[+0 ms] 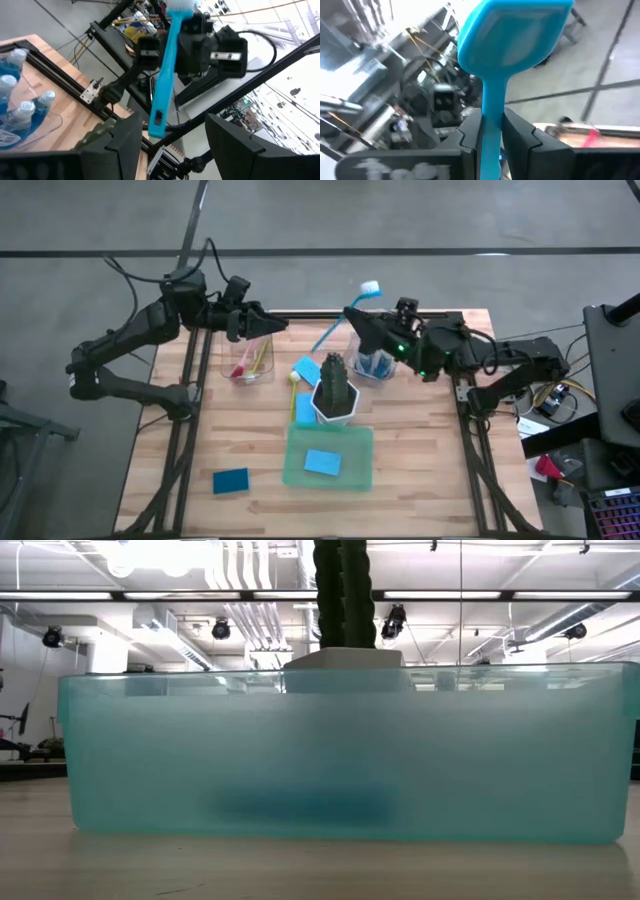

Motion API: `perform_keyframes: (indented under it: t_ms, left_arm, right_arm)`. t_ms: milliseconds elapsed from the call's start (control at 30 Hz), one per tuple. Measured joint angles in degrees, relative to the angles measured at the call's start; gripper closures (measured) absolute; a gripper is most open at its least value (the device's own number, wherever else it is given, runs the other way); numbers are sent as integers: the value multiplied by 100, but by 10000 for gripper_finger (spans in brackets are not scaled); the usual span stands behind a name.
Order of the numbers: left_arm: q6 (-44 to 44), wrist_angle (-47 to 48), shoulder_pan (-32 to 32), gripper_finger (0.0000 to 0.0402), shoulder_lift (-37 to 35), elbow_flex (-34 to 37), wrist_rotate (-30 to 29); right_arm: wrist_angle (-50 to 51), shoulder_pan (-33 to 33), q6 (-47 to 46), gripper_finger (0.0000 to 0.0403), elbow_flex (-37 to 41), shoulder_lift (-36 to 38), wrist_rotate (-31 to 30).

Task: Pick & Place Kitchen Sink Supplies
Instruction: Put the light blue dish brush into the left transparent bin

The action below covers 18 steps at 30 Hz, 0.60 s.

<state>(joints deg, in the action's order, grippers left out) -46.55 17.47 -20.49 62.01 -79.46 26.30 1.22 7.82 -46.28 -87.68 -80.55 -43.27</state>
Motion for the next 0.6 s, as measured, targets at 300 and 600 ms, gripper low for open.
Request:
perform_keyframes:
  t_ms: [300,600]
  left_arm:
    - [-1,-184,311,193,164,0,0]
    - [1,-203,474,193,230,0,-11]
  right_arm:
    - [-352,-352,122,351,-566,-609,596]
    - [-143,-554,203,351,-1382,-1207,1225]
